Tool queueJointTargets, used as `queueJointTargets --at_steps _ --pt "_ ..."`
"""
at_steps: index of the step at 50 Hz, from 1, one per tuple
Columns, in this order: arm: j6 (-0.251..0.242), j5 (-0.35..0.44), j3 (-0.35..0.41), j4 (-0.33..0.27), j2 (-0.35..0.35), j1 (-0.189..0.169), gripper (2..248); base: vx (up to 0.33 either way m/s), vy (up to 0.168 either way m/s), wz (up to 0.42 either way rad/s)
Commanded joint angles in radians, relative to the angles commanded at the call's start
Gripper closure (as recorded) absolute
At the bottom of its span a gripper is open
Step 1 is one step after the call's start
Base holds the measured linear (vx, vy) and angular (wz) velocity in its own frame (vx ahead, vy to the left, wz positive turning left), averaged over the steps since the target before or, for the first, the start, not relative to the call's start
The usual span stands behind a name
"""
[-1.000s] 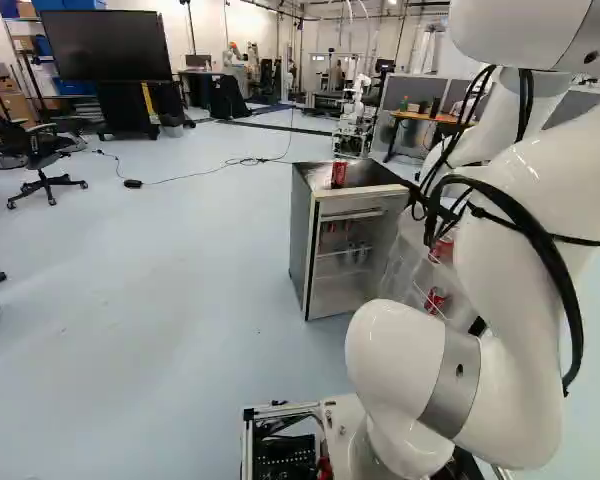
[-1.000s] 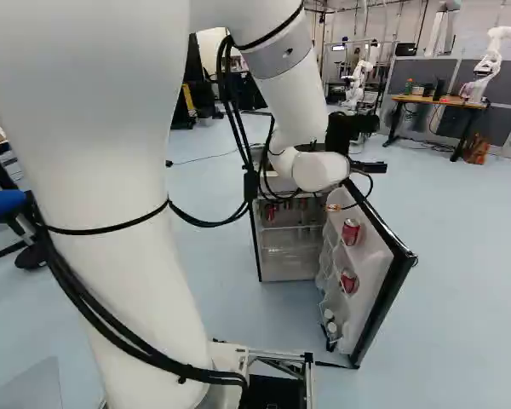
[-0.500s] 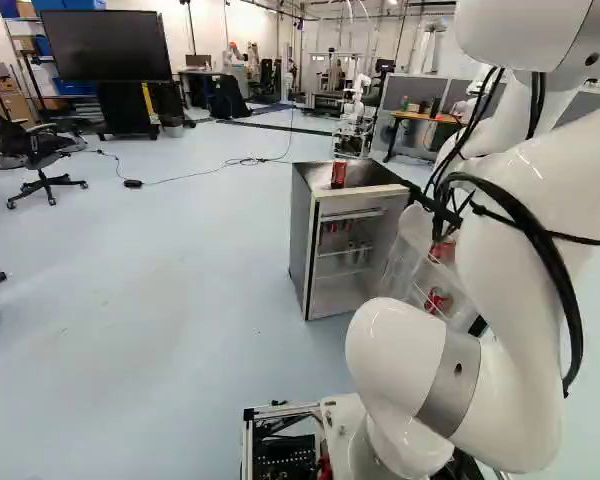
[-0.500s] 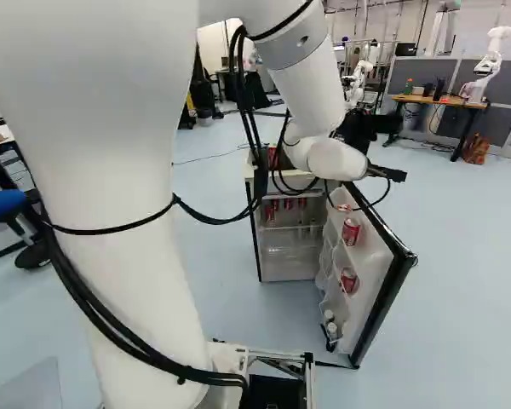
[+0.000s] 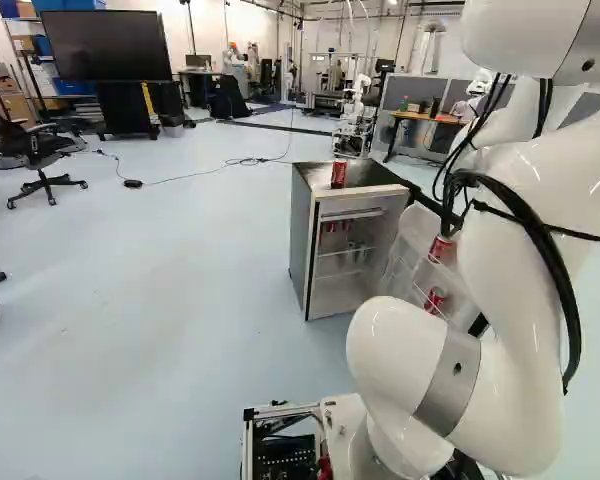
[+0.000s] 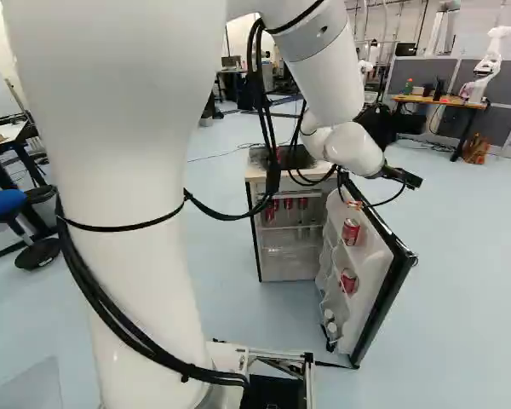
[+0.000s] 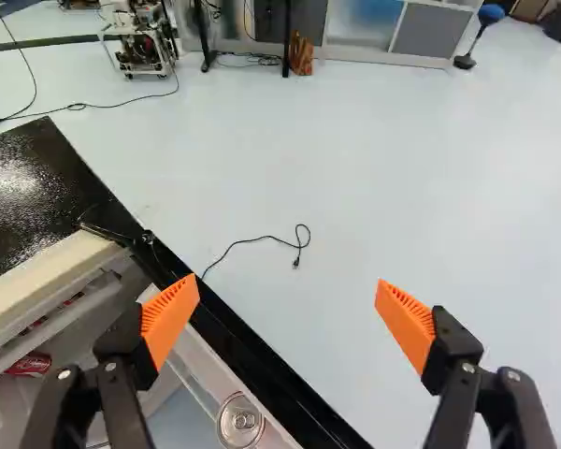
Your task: Grab a drink from the fridge
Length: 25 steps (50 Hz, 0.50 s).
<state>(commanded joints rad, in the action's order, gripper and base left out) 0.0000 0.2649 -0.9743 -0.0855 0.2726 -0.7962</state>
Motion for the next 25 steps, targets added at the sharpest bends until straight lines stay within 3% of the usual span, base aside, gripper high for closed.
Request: queueJointTargets --at_steps 25 --pt "0.0 -0.213 -0.134 0.055 0.071 -0.028 3 0.0 0.0 0.0"
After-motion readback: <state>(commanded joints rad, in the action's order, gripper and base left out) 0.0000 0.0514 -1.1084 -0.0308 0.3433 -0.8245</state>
